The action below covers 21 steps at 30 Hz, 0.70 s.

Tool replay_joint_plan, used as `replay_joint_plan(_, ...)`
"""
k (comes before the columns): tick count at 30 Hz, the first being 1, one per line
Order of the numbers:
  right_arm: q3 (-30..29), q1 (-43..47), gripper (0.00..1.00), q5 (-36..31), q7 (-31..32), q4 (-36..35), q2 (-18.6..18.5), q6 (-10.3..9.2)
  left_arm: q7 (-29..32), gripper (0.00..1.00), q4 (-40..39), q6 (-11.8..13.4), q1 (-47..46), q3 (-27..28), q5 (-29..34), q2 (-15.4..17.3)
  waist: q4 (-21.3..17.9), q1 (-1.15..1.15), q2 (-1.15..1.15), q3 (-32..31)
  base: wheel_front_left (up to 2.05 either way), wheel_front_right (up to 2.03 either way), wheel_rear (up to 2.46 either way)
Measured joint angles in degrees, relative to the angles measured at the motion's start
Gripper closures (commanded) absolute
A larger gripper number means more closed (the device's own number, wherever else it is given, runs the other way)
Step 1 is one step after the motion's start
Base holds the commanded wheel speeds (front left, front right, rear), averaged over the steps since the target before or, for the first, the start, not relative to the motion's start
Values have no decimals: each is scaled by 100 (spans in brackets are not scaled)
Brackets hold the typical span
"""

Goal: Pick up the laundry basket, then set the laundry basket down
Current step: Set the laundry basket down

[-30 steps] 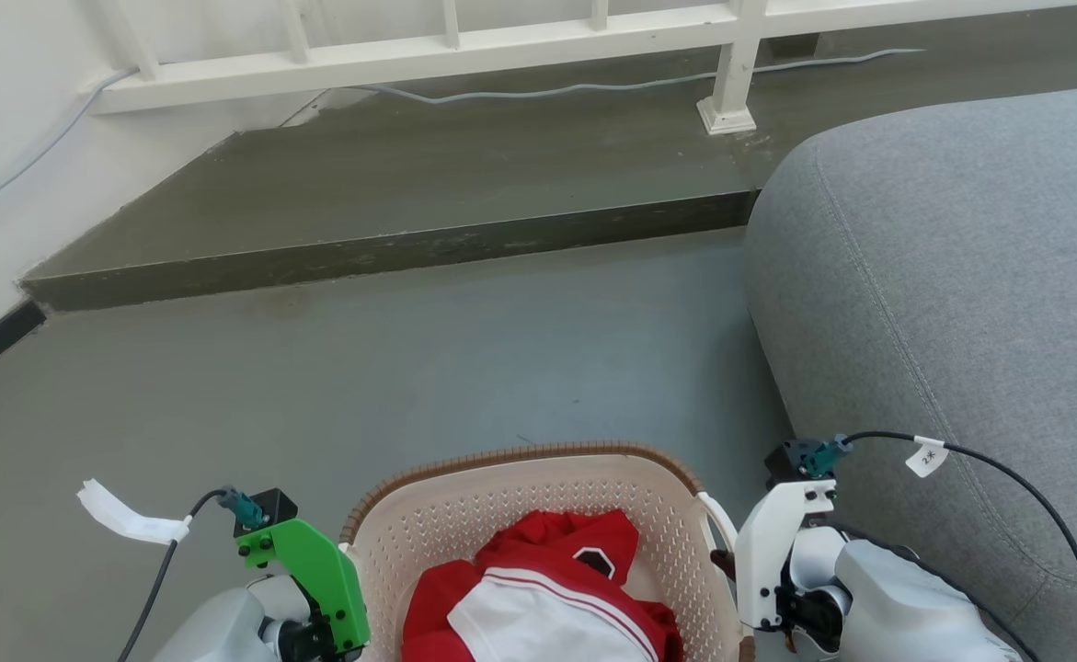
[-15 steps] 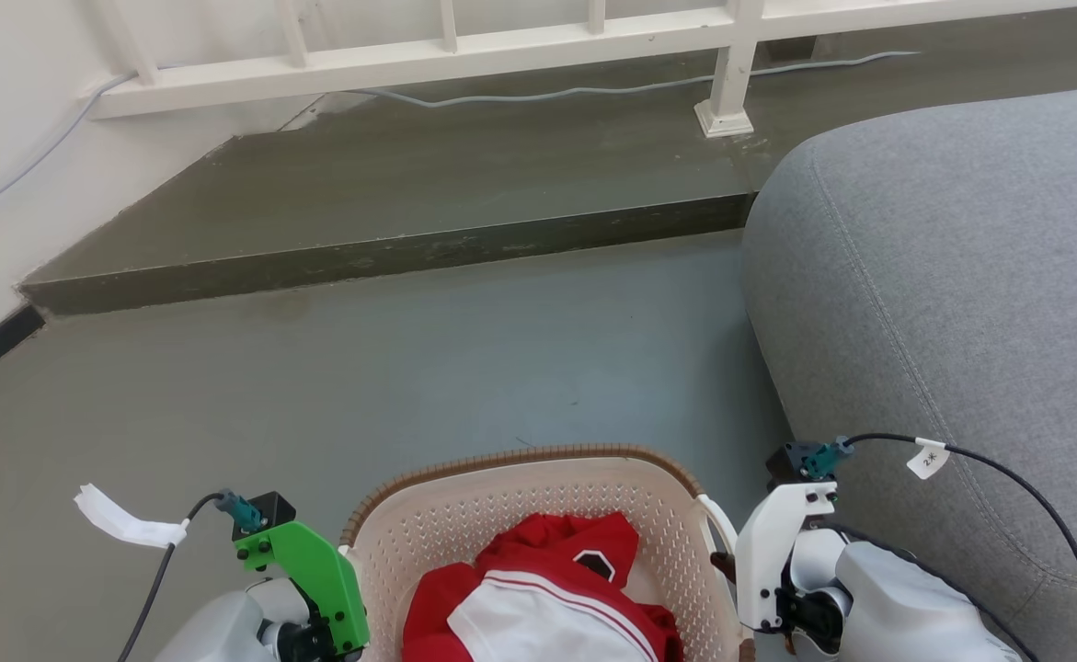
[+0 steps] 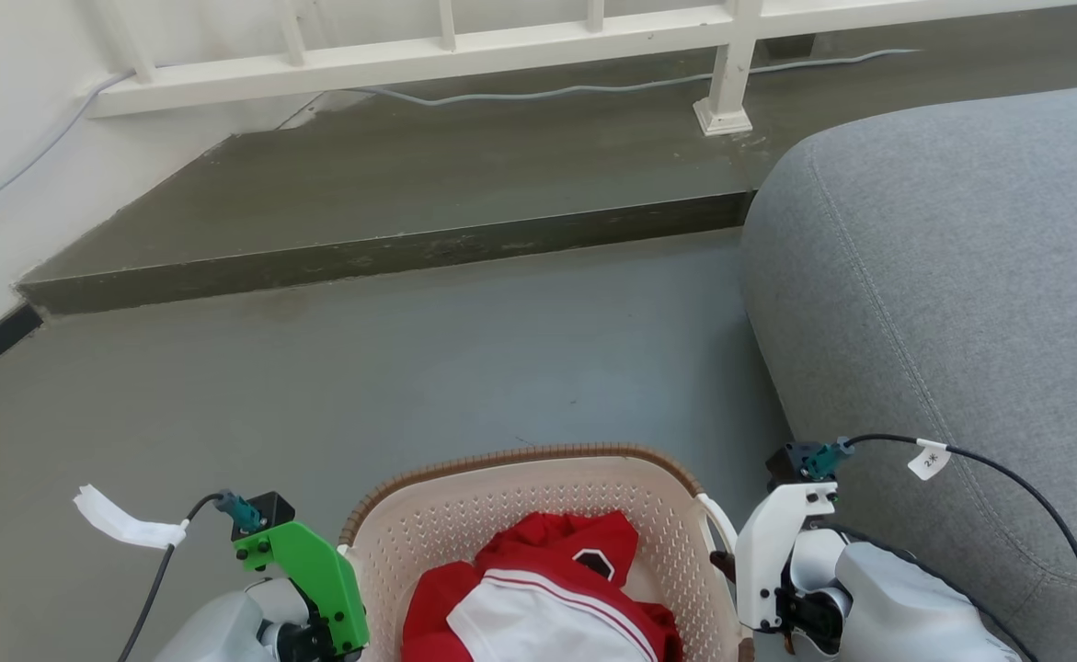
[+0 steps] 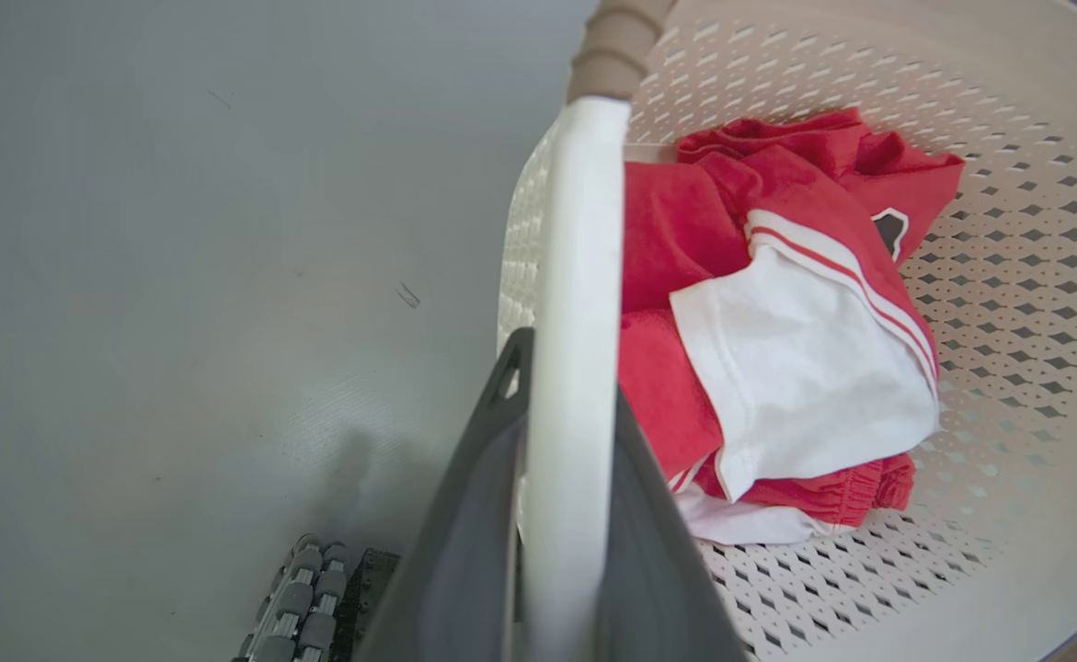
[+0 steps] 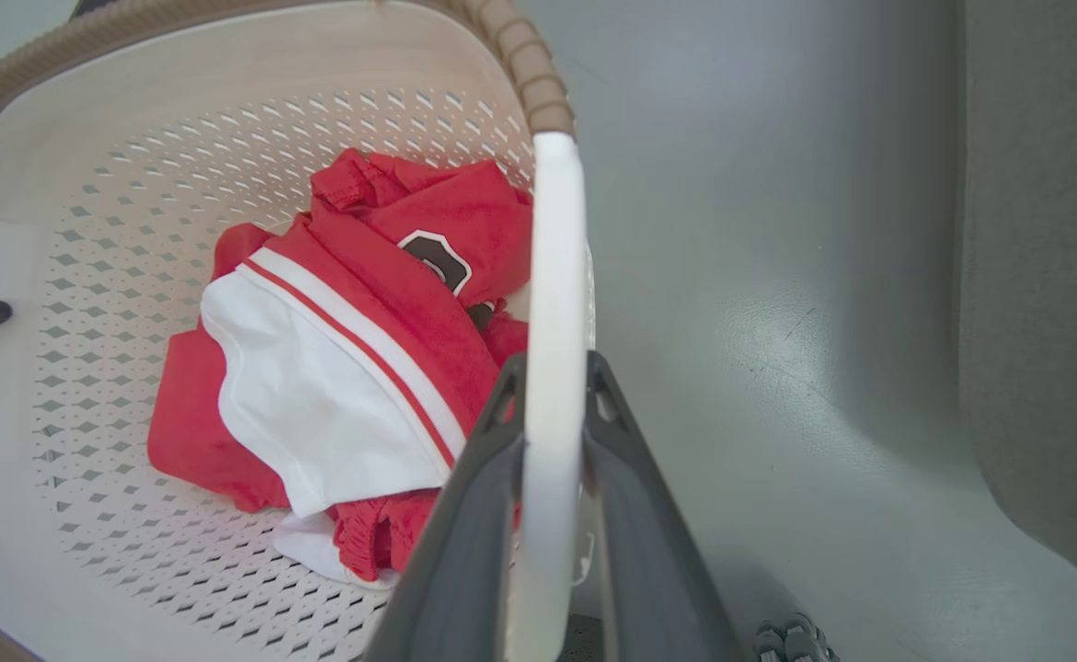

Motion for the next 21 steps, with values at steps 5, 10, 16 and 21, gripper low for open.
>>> replay_joint_plan(5,13,-13,100,-1,-73,27,3,-5,-111,100,-1,0,0,-9,0,0,-9,0,0,21,0,0,0)
replay_joint_plan(10,25,-75,100,-18,-256,67,25,-102,-276,100,-10,-1,-2,-23,2,-4,-6,0,0,93,0,0,0)
replay_joint_plan(16,24,-176,100,-22,-479,73,30,-116,-505,100,-35,-1,-70,-41,62,-4,13,0,0,297,0,0,0)
replay_joint_plan(21,14,-372,100,-67,-713,73,38,-216,-742,100,-87,0,-240,-74,165,-3,30,0,0,542,0,0,0)
